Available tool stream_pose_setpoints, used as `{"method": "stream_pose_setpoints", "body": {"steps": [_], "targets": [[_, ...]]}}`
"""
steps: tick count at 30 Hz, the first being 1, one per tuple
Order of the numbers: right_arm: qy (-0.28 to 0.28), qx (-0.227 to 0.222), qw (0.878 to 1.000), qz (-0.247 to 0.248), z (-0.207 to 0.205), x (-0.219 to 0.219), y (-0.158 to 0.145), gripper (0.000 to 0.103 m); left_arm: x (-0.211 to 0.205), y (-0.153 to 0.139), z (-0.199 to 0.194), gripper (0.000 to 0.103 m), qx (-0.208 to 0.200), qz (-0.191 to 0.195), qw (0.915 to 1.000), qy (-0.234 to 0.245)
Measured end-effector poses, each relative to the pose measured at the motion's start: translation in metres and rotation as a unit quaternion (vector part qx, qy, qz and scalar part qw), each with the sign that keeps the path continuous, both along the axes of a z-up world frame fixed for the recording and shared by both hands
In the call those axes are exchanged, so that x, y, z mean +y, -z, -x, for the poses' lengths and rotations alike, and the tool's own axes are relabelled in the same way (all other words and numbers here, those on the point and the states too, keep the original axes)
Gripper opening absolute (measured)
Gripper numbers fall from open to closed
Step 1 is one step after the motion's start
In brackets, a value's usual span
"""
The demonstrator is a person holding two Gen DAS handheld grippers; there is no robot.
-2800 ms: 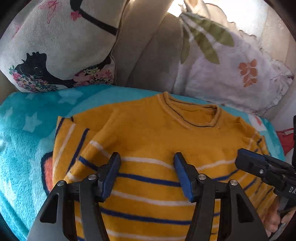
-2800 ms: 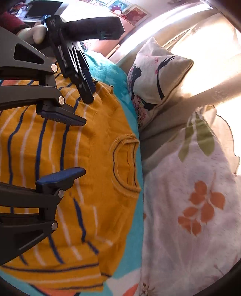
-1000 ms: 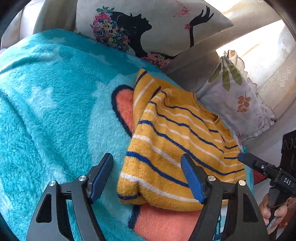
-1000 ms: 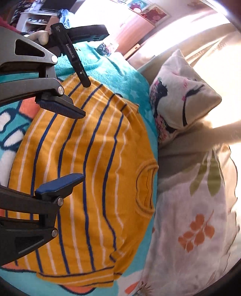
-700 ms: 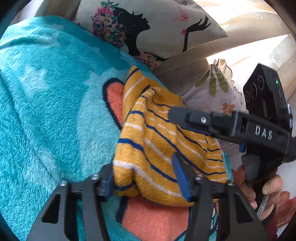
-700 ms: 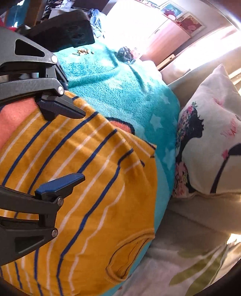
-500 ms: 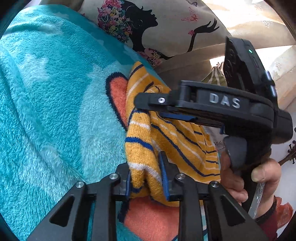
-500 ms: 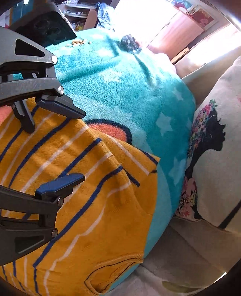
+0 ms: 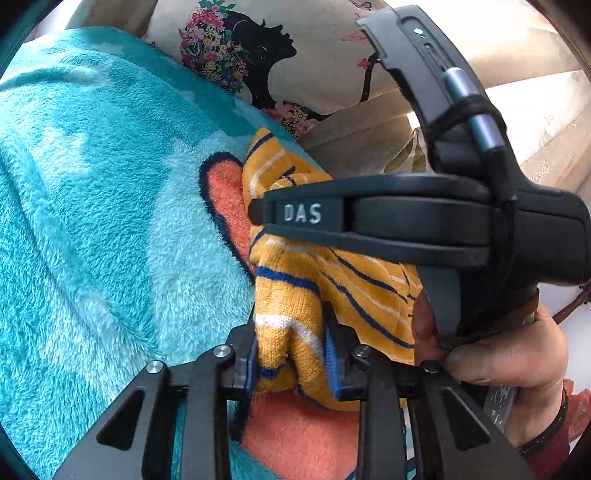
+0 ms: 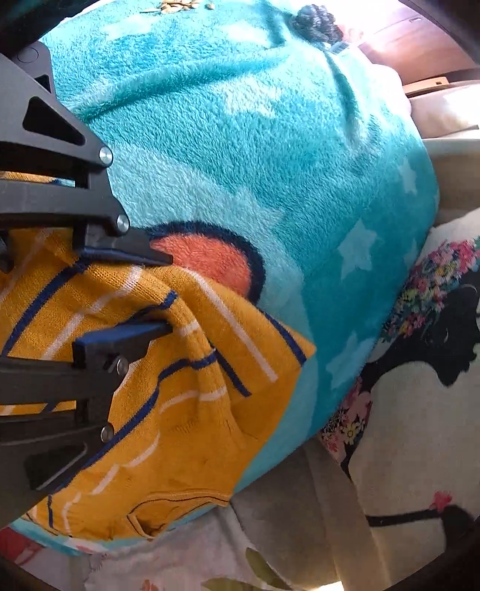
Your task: Fold small clothes
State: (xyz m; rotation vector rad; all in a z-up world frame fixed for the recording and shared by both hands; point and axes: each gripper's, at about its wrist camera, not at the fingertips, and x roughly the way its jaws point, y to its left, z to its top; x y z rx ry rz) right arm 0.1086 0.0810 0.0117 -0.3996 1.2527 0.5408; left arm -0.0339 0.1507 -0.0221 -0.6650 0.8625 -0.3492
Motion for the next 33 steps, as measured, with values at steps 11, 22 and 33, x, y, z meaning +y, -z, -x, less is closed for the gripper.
{"method": "stream_pose_setpoints", "body": {"steps": [11, 22, 33], "targets": [[0.146, -0.021, 0.97, -0.193, -0.016, -0.185, -0.067, 0.011, -0.001, -0.072, 0.051, 0.051, -0.046, 0.005, 0.9989, -0.009], [0.336, -0.006, 0.91, -0.242, 0.02, -0.451, -0.016, 0.011, -0.09, -0.051, 0.025, 0.052, 0.006, -0.035, 0.9977, 0.059], [0.367, -0.024, 0.884, -0.288, 0.057, -0.493, 0.0, 0.011, -0.2, -0.054, 0.012, 0.055, 0.001, -0.116, 0.9795, 0.165]]}}
